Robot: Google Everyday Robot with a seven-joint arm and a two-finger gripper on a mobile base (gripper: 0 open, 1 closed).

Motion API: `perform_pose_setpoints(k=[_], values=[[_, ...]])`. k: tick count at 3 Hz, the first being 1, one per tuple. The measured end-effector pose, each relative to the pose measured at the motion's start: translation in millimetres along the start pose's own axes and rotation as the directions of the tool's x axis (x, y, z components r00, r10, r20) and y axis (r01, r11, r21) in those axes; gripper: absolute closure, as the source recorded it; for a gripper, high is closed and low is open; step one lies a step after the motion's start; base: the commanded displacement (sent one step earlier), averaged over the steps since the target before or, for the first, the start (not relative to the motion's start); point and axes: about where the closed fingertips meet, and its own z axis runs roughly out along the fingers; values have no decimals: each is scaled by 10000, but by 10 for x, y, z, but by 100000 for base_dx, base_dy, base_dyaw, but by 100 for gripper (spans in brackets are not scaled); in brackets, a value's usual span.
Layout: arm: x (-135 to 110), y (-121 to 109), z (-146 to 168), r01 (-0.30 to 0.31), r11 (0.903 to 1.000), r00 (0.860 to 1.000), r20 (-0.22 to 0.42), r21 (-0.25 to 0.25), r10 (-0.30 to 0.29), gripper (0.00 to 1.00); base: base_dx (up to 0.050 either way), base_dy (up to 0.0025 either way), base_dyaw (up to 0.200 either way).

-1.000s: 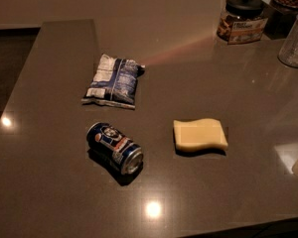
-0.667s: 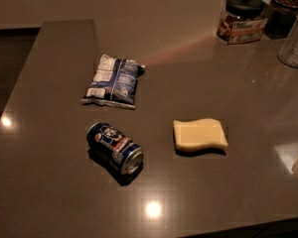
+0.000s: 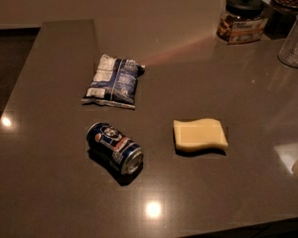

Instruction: Place pepsi can upright

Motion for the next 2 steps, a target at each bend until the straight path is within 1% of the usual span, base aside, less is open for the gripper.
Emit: perform_pose_setpoints(k=[1, 2], values=[[-176, 184, 72, 746, 9938, 9964, 469, -827, -709, 0, 0, 0, 0], [-396, 442, -17, 1624, 9748, 9801, 1393, -1531, -1414, 0, 0, 0, 0]])
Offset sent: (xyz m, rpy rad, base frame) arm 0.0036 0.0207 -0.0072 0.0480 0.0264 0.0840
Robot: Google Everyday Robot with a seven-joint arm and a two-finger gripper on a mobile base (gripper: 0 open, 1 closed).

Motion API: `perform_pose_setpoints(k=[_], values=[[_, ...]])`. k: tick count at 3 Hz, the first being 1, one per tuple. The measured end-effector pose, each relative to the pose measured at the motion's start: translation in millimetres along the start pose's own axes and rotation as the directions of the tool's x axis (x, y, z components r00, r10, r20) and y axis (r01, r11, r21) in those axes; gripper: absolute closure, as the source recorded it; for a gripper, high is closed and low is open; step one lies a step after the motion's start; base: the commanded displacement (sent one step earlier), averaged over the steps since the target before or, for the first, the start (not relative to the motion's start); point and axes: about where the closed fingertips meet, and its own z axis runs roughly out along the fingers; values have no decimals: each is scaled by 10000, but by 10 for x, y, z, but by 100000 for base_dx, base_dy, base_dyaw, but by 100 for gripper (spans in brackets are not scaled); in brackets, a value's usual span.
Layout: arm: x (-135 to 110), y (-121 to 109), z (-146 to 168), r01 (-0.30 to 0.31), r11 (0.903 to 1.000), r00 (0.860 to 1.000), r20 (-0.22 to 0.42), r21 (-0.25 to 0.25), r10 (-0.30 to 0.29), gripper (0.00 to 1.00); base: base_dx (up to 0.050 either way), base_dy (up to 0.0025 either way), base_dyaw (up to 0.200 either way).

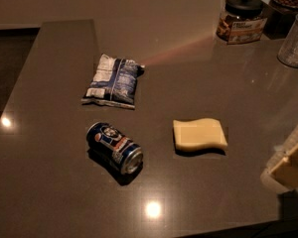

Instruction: Place pepsi can upright

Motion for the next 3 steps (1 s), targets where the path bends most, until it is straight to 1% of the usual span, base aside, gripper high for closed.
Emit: perform_pose_setpoints(k=[2, 3], values=[[-18, 16, -2, 19, 10000, 10000, 95, -82, -18, 0, 0, 0, 0], [-102, 92, 79, 226, 9950, 9964, 839, -974, -144, 0, 0, 0, 0]])
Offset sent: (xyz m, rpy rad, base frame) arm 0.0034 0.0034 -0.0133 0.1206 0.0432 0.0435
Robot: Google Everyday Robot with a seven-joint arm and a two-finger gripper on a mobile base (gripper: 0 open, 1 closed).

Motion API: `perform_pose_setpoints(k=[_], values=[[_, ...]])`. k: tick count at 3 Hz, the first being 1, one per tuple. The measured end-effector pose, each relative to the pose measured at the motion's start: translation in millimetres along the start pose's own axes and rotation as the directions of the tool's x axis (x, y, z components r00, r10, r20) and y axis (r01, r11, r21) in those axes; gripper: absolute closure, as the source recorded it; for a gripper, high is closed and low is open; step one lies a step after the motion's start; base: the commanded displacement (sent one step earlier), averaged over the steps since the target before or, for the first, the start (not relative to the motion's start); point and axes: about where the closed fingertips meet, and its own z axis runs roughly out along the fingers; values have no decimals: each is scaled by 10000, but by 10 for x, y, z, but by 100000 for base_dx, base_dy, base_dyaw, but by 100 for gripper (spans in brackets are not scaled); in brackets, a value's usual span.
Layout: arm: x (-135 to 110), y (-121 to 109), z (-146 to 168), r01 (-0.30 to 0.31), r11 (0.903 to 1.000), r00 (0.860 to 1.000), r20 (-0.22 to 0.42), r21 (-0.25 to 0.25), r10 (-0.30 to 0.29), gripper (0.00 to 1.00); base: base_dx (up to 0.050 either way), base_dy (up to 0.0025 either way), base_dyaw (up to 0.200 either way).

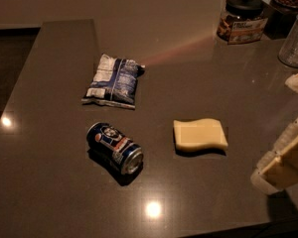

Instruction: Place pepsi can upright

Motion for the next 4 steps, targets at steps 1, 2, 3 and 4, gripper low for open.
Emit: perform_pose_setpoints(k=[1, 2, 3, 4], values=[[-14, 42, 132, -4, 9971, 9999, 119, -759, 13, 0, 0, 0, 0], [120, 3, 181, -550, 9950, 9981, -307, -829, 527, 0, 0, 0, 0], [290, -65, 166, -1294, 9910, 9863, -1078, -337, 1251, 0, 0, 0, 0], [447, -127, 135, -1896, 9815, 9647, -1808, 276, 1915, 0, 0, 0, 0]])
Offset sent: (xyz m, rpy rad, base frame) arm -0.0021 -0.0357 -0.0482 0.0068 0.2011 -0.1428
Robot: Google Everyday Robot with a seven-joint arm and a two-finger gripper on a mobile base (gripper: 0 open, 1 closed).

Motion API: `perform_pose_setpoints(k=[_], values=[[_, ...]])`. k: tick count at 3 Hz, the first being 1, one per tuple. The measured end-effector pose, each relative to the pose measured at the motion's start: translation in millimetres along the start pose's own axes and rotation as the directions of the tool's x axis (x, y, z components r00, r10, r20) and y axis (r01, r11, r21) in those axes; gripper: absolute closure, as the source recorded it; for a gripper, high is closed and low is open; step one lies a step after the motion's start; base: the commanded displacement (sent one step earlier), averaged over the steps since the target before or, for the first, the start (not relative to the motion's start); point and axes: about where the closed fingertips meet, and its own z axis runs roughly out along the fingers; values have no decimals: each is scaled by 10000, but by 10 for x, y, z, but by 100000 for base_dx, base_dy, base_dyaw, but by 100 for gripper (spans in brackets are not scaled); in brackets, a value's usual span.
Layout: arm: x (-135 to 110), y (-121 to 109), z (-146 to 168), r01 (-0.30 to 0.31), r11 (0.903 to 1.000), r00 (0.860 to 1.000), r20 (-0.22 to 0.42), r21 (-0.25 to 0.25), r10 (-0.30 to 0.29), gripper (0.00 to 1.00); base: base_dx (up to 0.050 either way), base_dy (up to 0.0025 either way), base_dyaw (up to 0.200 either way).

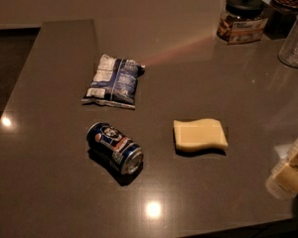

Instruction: Place pepsi can upright

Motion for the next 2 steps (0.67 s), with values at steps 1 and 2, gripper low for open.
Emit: perform_pose_setpoints(k=[1, 2], values=[[163, -81, 51, -749, 9972, 9962, -439, 74, 751, 0, 0, 0, 0], [444, -204, 178, -1786, 9834, 9837, -269, -327, 1777, 0, 0, 0, 0]])
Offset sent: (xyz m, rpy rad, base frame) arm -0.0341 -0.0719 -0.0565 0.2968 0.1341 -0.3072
